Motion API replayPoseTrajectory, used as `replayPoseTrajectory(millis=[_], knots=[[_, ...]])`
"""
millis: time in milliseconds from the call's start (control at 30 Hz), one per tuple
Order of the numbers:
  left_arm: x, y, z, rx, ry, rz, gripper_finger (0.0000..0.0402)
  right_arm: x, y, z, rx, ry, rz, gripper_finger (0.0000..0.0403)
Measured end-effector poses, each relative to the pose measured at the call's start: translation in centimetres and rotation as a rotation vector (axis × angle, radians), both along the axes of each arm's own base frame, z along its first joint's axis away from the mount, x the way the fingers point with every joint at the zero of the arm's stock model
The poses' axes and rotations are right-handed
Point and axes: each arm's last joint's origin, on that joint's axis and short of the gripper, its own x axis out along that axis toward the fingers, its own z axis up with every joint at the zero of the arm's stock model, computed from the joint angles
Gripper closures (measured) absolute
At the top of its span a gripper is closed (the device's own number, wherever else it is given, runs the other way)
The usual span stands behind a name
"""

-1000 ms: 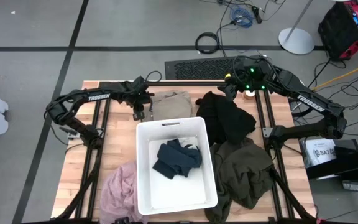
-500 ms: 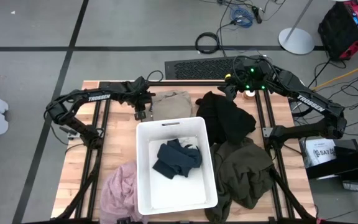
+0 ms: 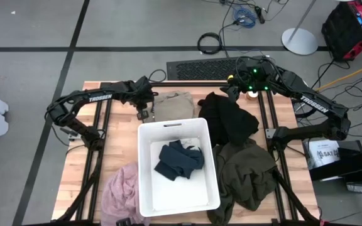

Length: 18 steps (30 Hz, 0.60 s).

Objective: Sort clothes
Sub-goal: Put the brown shorts into the white laundry bin

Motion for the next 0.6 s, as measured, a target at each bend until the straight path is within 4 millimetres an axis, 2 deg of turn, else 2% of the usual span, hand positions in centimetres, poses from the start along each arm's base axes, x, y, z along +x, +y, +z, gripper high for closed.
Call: replayPoseTrajectory(millis=[167,300,433,600], knots=[[-0.24,-0.14,-0.08,-0.019,0.024,-0.023,0.0396,0.00,0.00,0.00,0.001,0.000,0.000,0.0140],[-0.38,-0.11,-0.24,-0.002,0.062,-0.011,0.0378,0.00,0.00,0.00,0.001,0.000,-0.001,0.0140],[-0.46,0.01,-0.31,0.037,0.096,0.005,0.0342,0.00,0.00,0.00,0.001,-0.001,-0.001,0.0140],[-0.31,0.28,-0.21,0.081,0.091,0.018,0.0266,0.00,0.00,0.00,0.003,-0.002,-0.002,0.0140]])
